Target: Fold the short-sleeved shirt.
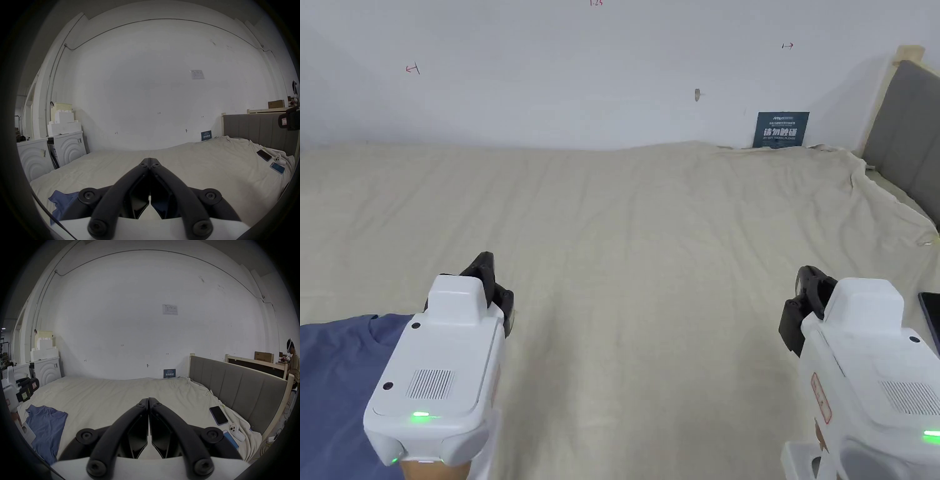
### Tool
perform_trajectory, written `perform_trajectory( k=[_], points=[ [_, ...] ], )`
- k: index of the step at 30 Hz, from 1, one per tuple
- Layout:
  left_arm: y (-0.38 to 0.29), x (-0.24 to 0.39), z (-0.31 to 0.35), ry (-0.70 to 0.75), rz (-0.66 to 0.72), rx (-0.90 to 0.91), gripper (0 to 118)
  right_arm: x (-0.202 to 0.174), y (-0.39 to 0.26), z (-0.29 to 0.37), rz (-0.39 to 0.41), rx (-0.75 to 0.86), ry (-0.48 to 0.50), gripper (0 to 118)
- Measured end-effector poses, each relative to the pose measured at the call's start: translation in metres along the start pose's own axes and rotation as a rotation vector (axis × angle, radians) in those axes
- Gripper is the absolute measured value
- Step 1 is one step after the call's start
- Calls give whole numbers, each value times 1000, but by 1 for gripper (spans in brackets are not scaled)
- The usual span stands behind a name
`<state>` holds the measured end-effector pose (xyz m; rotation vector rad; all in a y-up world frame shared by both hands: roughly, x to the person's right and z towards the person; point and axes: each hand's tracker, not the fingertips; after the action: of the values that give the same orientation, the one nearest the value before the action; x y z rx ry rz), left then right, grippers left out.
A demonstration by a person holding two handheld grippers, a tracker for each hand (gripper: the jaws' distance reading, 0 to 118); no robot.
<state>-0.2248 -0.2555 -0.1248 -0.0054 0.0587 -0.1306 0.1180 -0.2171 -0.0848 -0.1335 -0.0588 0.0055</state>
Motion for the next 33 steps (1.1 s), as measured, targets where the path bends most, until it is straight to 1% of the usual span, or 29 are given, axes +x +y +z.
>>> perform_trajectory(
  k=[10,33],
  points=[
    [0,-1,1,11,-1,-3,0,-5,6,5,1,-1,8,0],
    [0,-3,2,12,-8,-4,0,1,7,6,4,5,10,0]
  ],
)
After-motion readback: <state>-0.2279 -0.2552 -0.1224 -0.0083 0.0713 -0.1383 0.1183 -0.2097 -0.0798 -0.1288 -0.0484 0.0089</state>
